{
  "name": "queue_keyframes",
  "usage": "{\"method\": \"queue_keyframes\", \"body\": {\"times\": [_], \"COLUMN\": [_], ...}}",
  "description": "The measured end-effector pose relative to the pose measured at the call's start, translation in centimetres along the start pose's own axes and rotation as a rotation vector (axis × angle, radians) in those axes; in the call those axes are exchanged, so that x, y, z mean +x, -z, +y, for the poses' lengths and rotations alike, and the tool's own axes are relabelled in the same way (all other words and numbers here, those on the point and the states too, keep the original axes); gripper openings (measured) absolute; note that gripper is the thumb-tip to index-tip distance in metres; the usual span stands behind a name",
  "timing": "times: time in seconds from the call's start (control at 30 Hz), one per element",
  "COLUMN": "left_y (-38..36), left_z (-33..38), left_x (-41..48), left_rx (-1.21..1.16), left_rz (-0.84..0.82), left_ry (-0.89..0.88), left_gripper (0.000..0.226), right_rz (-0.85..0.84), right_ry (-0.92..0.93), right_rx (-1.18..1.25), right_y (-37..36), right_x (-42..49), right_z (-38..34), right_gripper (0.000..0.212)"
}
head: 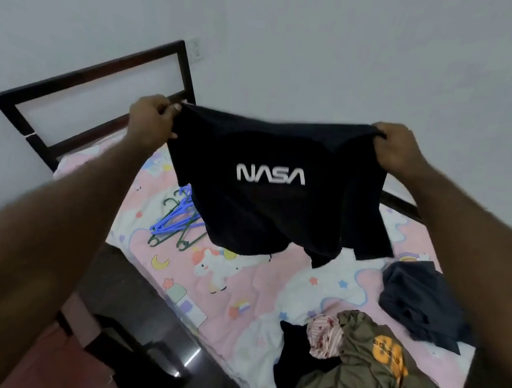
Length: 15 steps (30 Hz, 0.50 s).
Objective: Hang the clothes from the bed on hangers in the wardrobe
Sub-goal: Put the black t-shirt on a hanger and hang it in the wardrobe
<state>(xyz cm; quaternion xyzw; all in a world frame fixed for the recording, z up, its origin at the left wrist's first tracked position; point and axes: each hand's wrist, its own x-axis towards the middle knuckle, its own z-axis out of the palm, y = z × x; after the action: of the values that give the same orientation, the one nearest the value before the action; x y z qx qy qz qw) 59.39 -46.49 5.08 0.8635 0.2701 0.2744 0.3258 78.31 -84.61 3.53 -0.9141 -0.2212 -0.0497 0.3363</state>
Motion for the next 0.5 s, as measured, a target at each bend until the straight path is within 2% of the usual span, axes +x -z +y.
{"method": "queue_keyframes", "body": {"times": [0.03,0.13,0.2,0.27,0.33,0.43,0.47,0.5], "left_y": [-0.1,-1.7,-2.7,-3.6,-4.1,-5.1,-4.9,-5.0], "left_z": [-0.3,-3.1,-6.0,-8.7,-10.9,-15.7,-17.5,-18.9], "left_x": [-0.2,-2.7,-4.8,-7.2,-10.9,-16.5,-18.1,-19.5], "left_rx": [-0.006,0.094,0.161,0.2,0.338,0.527,0.578,0.509], "left_rz": [-0.001,-0.303,-0.243,-0.211,-0.428,-0.781,-0.823,-0.816], "left_ry": [0.008,0.097,0.108,0.142,0.185,0.237,0.213,0.296], "left_gripper": [0.022,0.028,0.025,0.022,0.022,0.054,0.06,0.06], "right_rz": [0.016,-0.169,-0.194,-0.182,-0.304,-0.54,-0.593,-0.636], "right_ry": [0.002,0.004,-0.058,-0.149,-0.262,-0.418,-0.416,-0.437], "right_rx": [0.032,-0.022,-0.015,0.0,-0.02,-0.05,-0.114,-0.135], "right_y": [-0.2,-2.4,-4.3,-6.7,-9.7,-14.2,-15.0,-15.6], "right_x": [-0.1,-1.8,-3.8,-7.0,-11.6,-18.1,-20.3,-21.9], "right_z": [0.1,1.1,2.3,4.1,5.7,8.0,8.2,8.0], "right_gripper": [0.021,0.023,0.031,0.027,0.021,0.027,0.028,0.026]}}
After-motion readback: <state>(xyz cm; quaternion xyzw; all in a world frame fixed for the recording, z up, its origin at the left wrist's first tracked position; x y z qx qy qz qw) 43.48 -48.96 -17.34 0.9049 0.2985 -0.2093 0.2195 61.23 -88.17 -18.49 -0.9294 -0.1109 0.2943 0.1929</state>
